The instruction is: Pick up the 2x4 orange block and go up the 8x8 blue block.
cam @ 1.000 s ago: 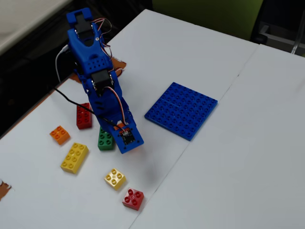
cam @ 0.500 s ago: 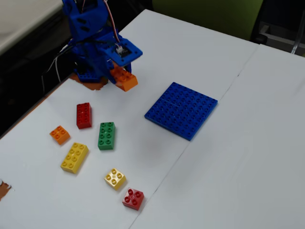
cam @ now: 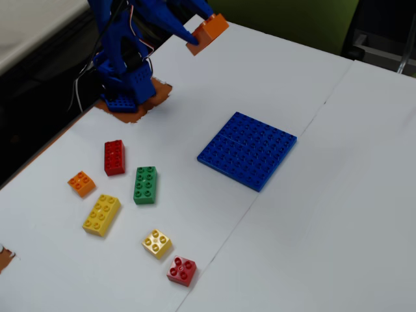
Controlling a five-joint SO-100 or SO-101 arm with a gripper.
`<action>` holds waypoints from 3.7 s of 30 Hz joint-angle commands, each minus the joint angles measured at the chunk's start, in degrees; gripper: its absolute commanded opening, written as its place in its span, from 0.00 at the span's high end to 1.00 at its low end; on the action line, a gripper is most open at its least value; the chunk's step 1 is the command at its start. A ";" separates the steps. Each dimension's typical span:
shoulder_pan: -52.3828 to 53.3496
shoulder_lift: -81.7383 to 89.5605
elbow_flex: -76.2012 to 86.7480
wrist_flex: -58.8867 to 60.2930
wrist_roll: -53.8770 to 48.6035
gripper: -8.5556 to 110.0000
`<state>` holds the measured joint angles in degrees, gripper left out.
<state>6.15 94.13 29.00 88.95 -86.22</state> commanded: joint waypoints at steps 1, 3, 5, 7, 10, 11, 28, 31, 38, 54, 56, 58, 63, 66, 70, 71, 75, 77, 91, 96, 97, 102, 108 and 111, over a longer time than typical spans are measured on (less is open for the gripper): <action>-3.16 -1.85 -2.81 -7.56 5.10 0.91; -4.57 -4.83 -4.48 -9.58 7.47 0.91; -5.54 -8.35 -7.56 -9.14 8.00 0.93; -6.33 -11.95 -10.72 -8.26 9.40 0.93; -7.38 -14.94 -11.25 -7.21 10.28 0.93; -7.47 -16.17 -11.87 -6.06 10.28 0.93; -4.66 -32.78 -14.33 10.28 0.35 0.93; -4.22 -34.45 -13.27 10.63 -0.44 0.93; -2.81 -38.85 -12.74 11.16 -0.79 0.93; -2.46 -39.55 -8.09 11.51 0.35 0.93; -2.46 -39.73 -8.09 11.51 0.35 0.93; -2.46 -39.90 -7.91 11.51 0.35 0.93; -2.37 -39.55 -7.29 11.60 0.44 0.93; -2.37 -39.46 -7.29 11.60 0.44 0.93; -2.29 -39.46 -7.29 11.60 0.35 0.93; -2.29 -39.46 -7.29 11.60 0.35 0.93; -2.29 -39.46 -7.29 11.60 0.18 0.93; -2.29 -39.46 -7.29 11.60 0.18 0.93; -2.46 -39.55 -7.21 11.69 -0.09 0.93; -2.46 -39.73 -7.21 11.69 -0.26 0.93; -2.46 -39.73 -7.21 11.69 -0.26 0.93; -2.46 -39.73 -7.21 11.69 -0.35 0.93; -2.46 -39.73 -7.21 11.69 -0.35 0.93; -2.46 -39.73 -7.21 11.69 -0.35 0.93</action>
<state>3.34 53.35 21.97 100.20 -86.22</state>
